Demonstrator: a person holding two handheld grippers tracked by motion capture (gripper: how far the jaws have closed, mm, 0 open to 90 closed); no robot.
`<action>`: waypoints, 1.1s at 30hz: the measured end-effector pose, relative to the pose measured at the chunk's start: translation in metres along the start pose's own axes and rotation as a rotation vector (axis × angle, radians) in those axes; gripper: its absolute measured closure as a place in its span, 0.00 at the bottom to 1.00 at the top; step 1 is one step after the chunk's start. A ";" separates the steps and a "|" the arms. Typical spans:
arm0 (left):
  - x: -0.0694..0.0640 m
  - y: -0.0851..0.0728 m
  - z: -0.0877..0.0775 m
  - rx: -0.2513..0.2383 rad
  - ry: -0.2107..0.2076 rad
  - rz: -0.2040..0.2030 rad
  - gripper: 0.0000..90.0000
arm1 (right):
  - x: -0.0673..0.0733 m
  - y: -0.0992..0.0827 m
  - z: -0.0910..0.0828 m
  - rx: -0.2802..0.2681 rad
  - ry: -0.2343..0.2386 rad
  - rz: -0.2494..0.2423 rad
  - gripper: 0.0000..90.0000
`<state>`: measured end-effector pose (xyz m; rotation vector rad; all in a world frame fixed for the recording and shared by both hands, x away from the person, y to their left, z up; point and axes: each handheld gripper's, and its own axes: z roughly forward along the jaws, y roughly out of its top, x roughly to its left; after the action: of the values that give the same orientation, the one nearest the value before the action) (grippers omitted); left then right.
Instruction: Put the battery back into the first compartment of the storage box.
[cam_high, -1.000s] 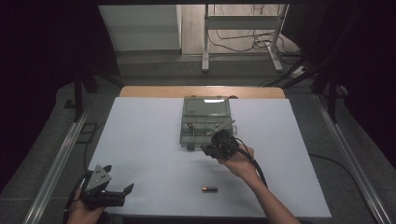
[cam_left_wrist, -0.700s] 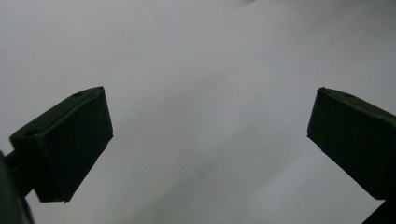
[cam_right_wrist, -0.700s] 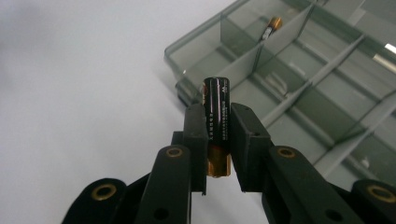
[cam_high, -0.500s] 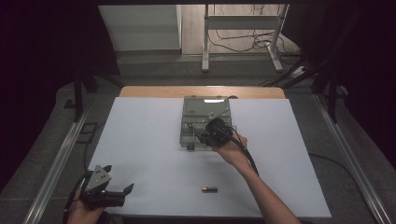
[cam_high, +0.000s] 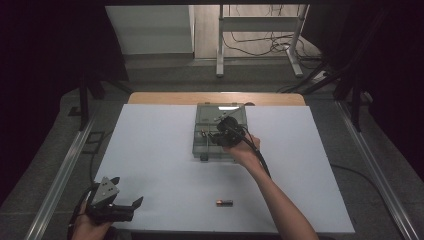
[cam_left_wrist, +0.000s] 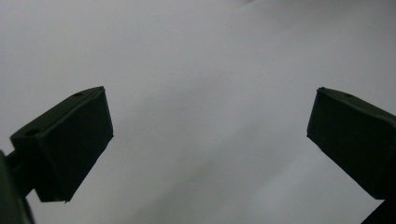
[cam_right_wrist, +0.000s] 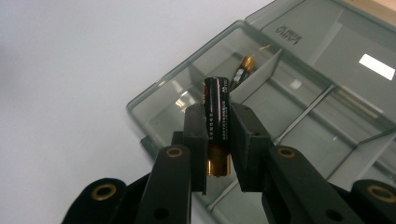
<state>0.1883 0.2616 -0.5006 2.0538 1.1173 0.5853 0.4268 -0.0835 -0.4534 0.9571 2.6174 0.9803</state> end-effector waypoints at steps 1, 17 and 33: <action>0.000 0.000 0.000 0.000 0.000 0.000 0.01 | -0.001 0.002 0.001 -0.001 -0.001 0.005 0.85; 0.000 0.000 0.000 -0.002 -0.005 -0.001 0.01 | -0.012 0.023 0.025 -0.006 -0.029 0.033 0.85; -0.001 0.000 0.000 0.001 -0.003 0.007 0.01 | -0.012 0.038 0.052 0.004 -0.042 0.054 0.85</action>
<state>0.1882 0.2610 -0.5007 2.0597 1.1097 0.5849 0.4748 -0.0416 -0.4695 1.0428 2.5730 0.9572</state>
